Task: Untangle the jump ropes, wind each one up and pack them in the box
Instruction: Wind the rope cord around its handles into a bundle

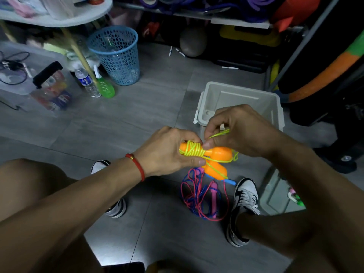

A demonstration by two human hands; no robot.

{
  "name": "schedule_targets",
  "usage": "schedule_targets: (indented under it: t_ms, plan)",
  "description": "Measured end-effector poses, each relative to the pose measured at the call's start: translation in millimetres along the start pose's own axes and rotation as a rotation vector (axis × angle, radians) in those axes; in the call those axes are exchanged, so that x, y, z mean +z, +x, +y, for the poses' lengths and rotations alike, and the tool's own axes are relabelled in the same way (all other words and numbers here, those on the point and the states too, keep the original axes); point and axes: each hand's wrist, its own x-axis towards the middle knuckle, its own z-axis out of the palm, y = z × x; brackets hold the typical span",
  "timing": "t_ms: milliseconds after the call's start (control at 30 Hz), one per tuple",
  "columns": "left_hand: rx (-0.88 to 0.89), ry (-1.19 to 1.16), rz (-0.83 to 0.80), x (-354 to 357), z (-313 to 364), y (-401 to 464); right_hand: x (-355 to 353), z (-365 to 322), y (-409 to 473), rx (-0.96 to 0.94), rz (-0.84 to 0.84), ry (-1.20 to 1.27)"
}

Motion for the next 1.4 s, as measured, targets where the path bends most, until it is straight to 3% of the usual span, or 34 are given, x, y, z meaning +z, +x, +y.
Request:
schedule_targets:
  t_ms: [200, 433, 567, 667, 833, 933, 1167, 1300, 1400]
  plan:
    - [0.039, -0.018, -0.09, -3.1, 11.5, -4.2, -6.2, 9.1, 4.3, 0.036, -0.081, 0.314]
    - [0.049, -0.51, -0.128, -11.8, 16.7, -6.4, -3.9, 24.1, 1.5, 0.018, -0.057, 0.561]
    - [0.018, -0.819, 0.04, -6.9, 12.8, -2.3, 6.0, 25.5, -0.1, 0.03, -0.051, 0.671]
    - [-0.109, -0.981, 0.159, -7.6, 4.1, 2.1, 16.4, 22.3, -1.5, 0.079, -0.037, 0.624]
    - [-0.391, -0.955, 0.343, -8.2, -11.3, 9.2, 41.4, 4.0, -1.3, 0.17, -0.11, 0.608]
    - [-0.411, -0.816, 0.417, -5.9, -10.3, 10.9, 53.4, -8.1, -2.8, 0.242, -0.074, 0.661]
    - [-0.304, -0.527, 0.48, 0.6, -20.6, 14.5, 42.5, -28.1, -11.1, 0.105, -0.016, 0.074]
    - [-0.325, -0.127, 0.348, 4.4, -29.3, 13.5, 36.4, -31.1, -18.5, -0.083, 0.061, -0.504]
    - [-0.273, -0.009, 0.194, -2.3, -28.0, 13.2, 19.4, -29.3, -18.5, -0.108, 0.117, -0.611]
